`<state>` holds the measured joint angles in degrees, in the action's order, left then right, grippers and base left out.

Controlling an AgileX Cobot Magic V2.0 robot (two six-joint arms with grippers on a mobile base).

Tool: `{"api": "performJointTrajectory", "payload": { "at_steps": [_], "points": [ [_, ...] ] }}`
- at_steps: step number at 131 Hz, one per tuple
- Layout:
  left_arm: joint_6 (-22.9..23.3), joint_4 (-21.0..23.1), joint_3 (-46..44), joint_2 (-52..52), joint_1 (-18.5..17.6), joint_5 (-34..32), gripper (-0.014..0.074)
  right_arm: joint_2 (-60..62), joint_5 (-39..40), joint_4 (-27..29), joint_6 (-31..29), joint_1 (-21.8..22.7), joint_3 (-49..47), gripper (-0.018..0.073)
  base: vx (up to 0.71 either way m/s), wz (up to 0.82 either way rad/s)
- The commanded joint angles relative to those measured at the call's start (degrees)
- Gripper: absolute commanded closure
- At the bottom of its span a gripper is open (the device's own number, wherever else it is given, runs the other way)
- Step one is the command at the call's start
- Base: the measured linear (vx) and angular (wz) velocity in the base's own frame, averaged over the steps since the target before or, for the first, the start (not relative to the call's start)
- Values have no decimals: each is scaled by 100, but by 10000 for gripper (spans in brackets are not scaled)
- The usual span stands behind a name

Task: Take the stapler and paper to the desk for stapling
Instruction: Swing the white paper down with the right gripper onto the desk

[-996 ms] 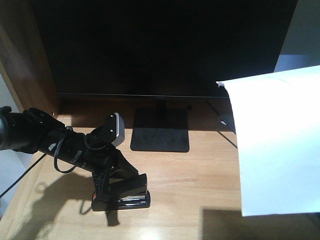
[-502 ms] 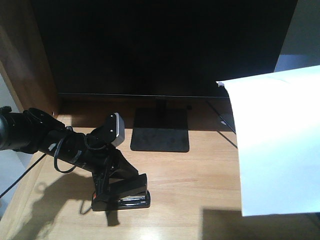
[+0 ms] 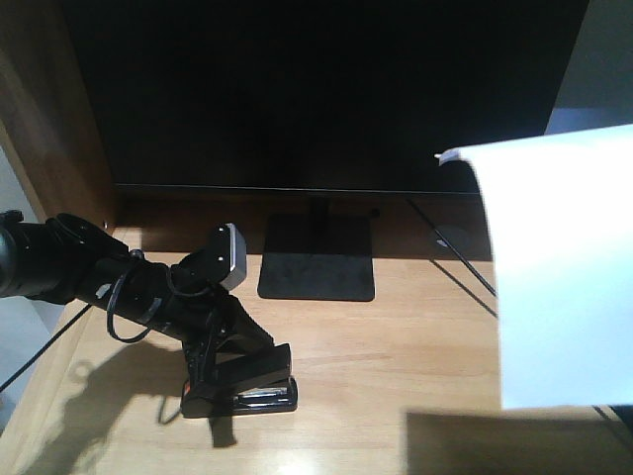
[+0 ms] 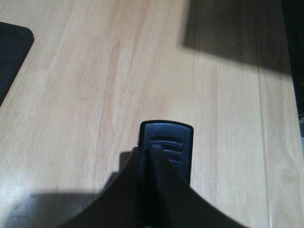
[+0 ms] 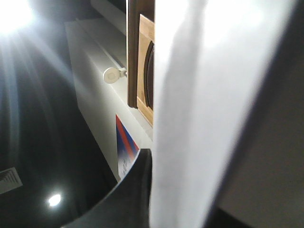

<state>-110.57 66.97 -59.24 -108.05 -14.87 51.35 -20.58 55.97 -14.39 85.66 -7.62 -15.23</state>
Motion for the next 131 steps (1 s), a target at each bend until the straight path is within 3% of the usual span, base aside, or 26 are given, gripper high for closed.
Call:
{"api": "performJointTrajectory", "payload": {
  "at_steps": [1, 43, 87, 110, 131],
  "points": [
    [-7, 299, -117, 226, -45, 202, 603, -190, 137, 308, -158, 41, -190, 561, 0, 0],
    [-7, 299, -117, 226, -45, 202, 603, -1305, 435, 331, -632, 41, -597, 561, 0, 0],
    [-7, 299, -117, 226, -45, 202, 603, -3120, 1784, 320, -432, 118, -654, 561, 0, 0],
    [-7, 299, -117, 226, -45, 202, 603, -3794, 2118, -134, 339, 846, -654, 561, 0, 0],
    [-7, 299, -117, 226, -45, 202, 603, -4212, 2118, -1642, 1209, 1863, -654, 561, 0, 0]
  ]
}}
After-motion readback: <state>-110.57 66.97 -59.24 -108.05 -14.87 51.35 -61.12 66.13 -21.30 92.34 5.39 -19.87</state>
